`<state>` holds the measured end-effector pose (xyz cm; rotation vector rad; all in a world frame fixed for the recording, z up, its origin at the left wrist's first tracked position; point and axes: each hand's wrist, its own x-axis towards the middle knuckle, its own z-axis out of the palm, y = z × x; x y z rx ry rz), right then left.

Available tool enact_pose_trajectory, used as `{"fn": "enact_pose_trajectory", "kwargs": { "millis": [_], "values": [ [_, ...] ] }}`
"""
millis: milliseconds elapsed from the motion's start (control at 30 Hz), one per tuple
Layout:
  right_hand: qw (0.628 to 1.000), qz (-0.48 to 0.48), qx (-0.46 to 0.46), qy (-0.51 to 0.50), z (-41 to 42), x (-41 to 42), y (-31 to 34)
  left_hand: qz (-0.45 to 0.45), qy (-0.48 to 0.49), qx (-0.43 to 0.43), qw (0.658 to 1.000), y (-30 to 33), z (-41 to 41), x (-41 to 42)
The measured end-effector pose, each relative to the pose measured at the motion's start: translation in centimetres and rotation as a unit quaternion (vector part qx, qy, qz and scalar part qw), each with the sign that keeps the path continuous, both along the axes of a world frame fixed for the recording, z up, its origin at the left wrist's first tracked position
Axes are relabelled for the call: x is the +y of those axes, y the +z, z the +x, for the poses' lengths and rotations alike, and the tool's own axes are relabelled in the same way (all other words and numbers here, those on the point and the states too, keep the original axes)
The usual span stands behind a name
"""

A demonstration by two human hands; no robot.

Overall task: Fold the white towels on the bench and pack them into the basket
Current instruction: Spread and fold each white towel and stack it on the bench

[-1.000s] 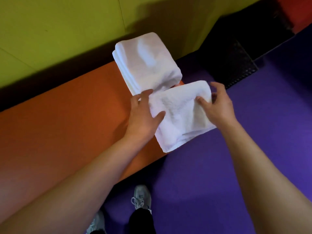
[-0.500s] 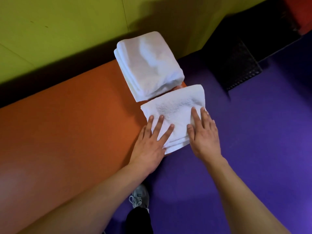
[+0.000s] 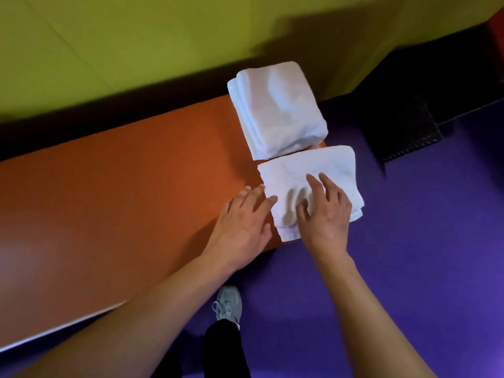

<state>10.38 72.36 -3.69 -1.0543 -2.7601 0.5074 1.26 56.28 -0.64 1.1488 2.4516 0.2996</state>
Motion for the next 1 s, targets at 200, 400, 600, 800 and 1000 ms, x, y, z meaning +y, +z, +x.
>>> {"fn": "enact_pose_trajectory", "kwargs": {
  "millis": [200, 400, 600, 800, 1000],
  "values": [
    [0.991, -0.044, 0.054, 0.116, -5.7, -6.9, 2.4, 0.015, 0.108, 0.057, 0.992, 3.4, -2.8, -7.8],
    [0.969, -0.038, 0.053, 0.237, -11.8, -15.8, 5.4, 0.019, 0.243, 0.074, 0.967, 6.6, -5.7, -17.9],
    [0.939, -0.070, 0.048, 0.335, -16.5, -26.1, 7.0, 0.027, 0.351, 0.093, 0.931, 8.4, -6.6, -29.1],
    [0.908, -0.114, 0.032, 0.402, -19.0, -38.4, 7.6, 0.021, 0.445, 0.097, 0.890, 8.1, -5.3, -40.7],
    [0.888, -0.141, 0.010, 0.438, -20.8, -50.3, 6.6, 0.020, 0.489, 0.079, 0.868, 6.4, -5.5, -51.5]
  ]
}}
